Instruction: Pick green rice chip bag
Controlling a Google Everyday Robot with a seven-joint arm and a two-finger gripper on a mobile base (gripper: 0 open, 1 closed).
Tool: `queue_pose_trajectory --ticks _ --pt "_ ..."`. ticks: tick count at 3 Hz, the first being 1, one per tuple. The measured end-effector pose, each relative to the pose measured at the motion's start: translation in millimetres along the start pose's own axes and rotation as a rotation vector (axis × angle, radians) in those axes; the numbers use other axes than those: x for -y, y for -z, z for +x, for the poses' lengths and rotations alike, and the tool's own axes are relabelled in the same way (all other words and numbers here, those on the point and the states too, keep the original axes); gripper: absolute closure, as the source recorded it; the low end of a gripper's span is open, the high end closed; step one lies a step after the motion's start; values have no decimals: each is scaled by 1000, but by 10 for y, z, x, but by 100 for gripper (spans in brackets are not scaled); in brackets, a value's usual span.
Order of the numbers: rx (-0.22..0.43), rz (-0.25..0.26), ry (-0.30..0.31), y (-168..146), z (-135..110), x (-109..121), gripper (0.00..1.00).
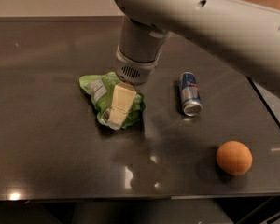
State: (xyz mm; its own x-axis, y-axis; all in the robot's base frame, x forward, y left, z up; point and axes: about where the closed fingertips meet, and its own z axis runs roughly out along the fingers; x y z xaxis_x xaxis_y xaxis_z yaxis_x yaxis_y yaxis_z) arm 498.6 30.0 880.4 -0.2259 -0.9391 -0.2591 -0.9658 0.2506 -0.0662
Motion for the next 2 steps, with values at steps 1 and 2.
queue_pose_trajectory --ticks 1,2 --pt "-18 -8 -13 -142 -12 54 0" --pt "-33 -16 -19 -257 -25 91 0"
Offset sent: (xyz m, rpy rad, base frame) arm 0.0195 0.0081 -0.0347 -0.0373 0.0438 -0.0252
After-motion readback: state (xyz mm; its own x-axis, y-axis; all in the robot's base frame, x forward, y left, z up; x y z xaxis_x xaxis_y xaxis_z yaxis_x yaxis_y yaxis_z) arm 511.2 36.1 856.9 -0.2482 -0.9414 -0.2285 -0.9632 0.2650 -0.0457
